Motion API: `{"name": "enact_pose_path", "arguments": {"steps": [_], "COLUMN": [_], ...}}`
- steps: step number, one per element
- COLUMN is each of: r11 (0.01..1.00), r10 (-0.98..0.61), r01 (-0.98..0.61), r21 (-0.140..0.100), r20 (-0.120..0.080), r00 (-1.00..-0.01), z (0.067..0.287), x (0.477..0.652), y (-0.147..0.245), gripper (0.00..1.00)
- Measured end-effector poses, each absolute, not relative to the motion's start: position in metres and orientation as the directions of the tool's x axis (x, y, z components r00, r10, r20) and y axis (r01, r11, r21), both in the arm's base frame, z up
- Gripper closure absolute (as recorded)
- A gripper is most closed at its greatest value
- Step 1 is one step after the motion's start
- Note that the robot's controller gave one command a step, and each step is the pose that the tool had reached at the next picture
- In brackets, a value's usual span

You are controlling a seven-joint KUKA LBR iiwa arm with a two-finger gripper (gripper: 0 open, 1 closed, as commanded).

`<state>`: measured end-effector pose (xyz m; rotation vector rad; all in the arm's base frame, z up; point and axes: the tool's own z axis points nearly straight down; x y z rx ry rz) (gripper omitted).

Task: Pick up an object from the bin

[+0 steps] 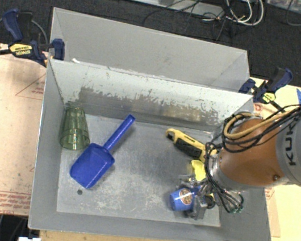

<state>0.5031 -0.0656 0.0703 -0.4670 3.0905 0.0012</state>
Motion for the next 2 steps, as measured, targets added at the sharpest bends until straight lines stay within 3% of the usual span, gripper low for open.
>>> {"name": "enact_pose_path", "arguments": {"steps": [2], "r11": [0.955], "r10": [-0.296], "r01": [-0.296], "r21": [0.002], "r20": [-0.008], "r00": [-0.955], "z": [0.089], "x": [0.500], "y": [-0.065], "gripper": [1.00]}}
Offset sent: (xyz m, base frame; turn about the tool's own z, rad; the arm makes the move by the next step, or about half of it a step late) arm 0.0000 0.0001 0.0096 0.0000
